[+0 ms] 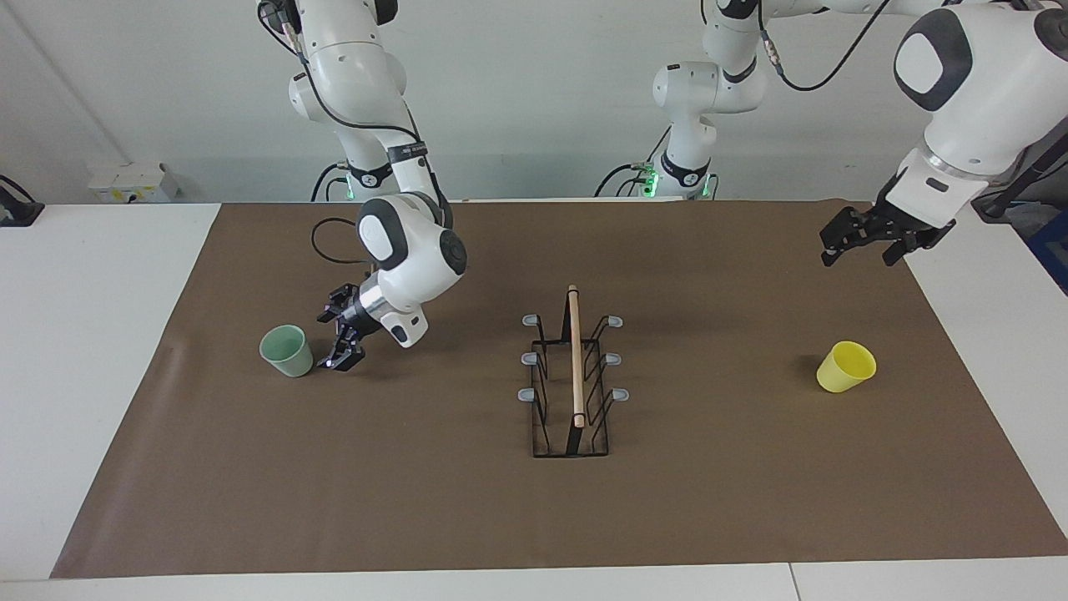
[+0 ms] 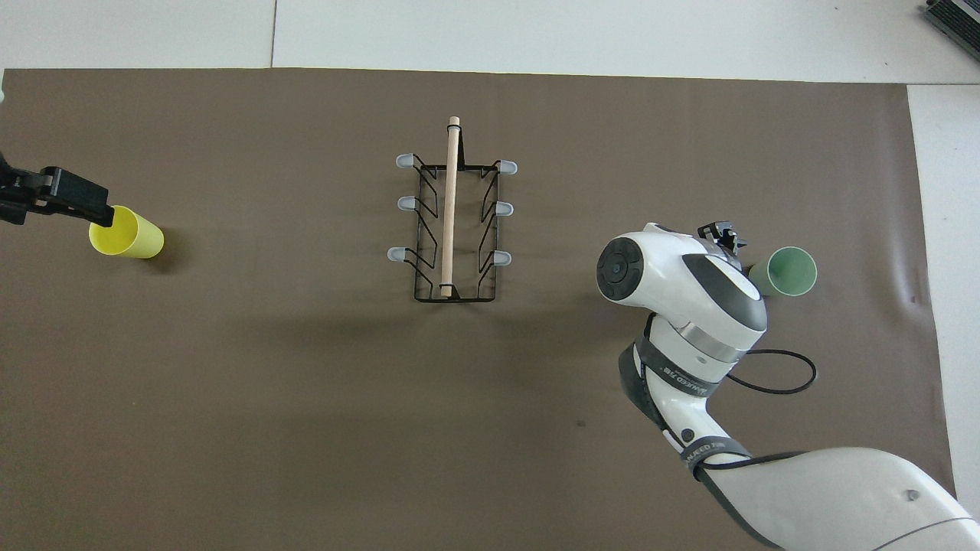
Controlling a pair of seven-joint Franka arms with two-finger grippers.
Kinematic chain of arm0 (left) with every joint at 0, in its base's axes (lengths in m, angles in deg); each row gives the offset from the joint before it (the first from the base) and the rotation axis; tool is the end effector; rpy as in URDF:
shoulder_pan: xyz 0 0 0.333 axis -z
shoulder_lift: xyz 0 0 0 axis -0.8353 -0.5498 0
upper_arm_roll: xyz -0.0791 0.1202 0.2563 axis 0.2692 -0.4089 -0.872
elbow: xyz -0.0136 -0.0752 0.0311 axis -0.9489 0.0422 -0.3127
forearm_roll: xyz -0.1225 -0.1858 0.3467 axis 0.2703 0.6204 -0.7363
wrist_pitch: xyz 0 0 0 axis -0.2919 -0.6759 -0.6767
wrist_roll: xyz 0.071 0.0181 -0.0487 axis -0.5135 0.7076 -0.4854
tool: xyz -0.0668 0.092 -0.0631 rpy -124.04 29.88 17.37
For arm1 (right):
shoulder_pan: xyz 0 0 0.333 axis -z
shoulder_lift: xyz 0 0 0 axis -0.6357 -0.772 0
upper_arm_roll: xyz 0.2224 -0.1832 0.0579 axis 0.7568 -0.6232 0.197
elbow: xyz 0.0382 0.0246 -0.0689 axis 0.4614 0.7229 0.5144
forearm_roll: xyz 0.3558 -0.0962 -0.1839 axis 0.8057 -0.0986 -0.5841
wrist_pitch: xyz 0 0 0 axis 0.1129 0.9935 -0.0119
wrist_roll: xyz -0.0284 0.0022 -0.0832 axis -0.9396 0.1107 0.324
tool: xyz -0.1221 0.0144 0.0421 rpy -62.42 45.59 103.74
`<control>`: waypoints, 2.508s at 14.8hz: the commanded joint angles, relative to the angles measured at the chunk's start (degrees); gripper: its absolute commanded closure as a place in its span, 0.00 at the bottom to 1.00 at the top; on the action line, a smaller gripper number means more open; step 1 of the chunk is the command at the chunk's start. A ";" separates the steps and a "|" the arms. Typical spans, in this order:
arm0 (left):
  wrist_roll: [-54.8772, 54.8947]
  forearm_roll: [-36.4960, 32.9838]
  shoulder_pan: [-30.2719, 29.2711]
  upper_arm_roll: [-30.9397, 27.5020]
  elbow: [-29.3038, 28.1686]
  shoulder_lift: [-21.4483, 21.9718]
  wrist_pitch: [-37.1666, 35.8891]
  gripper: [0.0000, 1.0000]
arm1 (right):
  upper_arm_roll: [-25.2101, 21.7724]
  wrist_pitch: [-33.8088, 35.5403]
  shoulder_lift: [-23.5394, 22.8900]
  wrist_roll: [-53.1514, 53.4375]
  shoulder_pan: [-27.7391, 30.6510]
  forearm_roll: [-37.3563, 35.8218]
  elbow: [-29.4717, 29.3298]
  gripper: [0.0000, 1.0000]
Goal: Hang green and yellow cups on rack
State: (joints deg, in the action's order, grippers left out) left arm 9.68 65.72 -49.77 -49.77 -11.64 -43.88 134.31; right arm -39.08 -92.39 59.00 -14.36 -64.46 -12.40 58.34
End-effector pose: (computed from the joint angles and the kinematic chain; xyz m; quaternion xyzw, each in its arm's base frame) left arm 0.6350 0.0147 0.5552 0.9994 -0.0205 -0.0268 0.0070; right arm 0.5704 0.1024 0.2363 0.5552 0.7042 -0.3160 0.3098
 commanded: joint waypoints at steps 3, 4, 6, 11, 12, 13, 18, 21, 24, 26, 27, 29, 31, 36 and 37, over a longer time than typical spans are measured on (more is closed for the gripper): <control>-0.82 2.68 1.65 -7.40 7.56 -6.08 -2.89 0.00 | 0.05 3.92 -0.05 10.49 -0.41 -3.95 3.22 0.00; -1.26 5.48 1.74 -10.73 7.21 -6.08 -2.89 0.00 | 0.05 3.93 -0.13 11.48 -0.49 -4.38 3.83 0.00; -1.87 11.28 1.91 -16.97 7.21 -8.09 -3.77 0.00 | 0.05 3.93 -0.22 12.27 -0.50 -6.84 4.80 0.00; -8.79 14.20 1.92 -21.47 6.16 -11.87 -3.86 0.00 | 0.05 1.39 -2.33 14.91 -0.15 -10.53 5.07 0.00; -11.25 16.21 1.57 -22.18 5.54 -12.84 -3.77 0.00 | 0.05 1.30 -2.42 14.91 0.38 -11.76 5.07 0.00; -14.15 19.88 0.78 -23.14 4.49 -13.28 -3.77 0.00 | 0.05 1.29 -2.42 14.83 0.56 -12.99 5.07 0.00; -24.25 28.68 -2.03 -25.61 -0.88 -15.30 -2.45 0.00 | -0.04 -0.11 -2.59 15.52 2.31 -15.54 5.07 0.00; -30.60 32.91 -2.56 -25.88 -1.75 -17.06 -2.37 0.00 | -0.04 -1.34 -2.77 16.05 3.89 -16.52 5.07 0.00; -34.91 38.19 -5.11 -26.05 -2.99 -18.56 -1.32 0.00 | 0.05 -2.40 -2.95 17.11 4.42 -16.60 5.07 0.08; -38.06 41.44 -5.81 -26.05 -3.25 -19.87 -1.31 0.00 | 0.05 -2.83 -2.95 17.02 4.51 -16.60 5.07 0.91; -40.87 43.45 -6.60 -25.96 -3.34 -20.14 -1.40 0.00 | 0.05 -2.92 -2.95 17.02 4.43 -16.52 5.07 1.00; -42.65 48.90 -10.81 -25.96 -3.87 -22.15 -1.75 0.00 | 0.05 -2.23 -3.03 16.76 4.51 -16.43 4.28 1.00; -43.09 50.06 -10.83 -25.88 -5.35 -23.04 -0.53 0.00 | 0.05 -1.87 -2.95 17.02 4.16 -15.29 2.70 1.00; -53.37 54.80 -8.89 -25.79 -11.85 -22.87 6.50 0.00 | -0.04 -1.08 2.31 12.12 4.60 -4.24 0.15 1.00; -53.29 56.46 -8.72 -25.96 -13.60 -22.78 7.55 0.00 | -0.04 -1.17 4.33 9.14 5.39 -0.82 0.06 1.00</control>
State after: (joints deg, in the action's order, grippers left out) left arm -42.14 119.18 -59.61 -74.93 -20.92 -67.50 139.13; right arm -39.52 -93.70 58.36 0.08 -60.71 -18.36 57.99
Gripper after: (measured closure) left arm 0.000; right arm 0.335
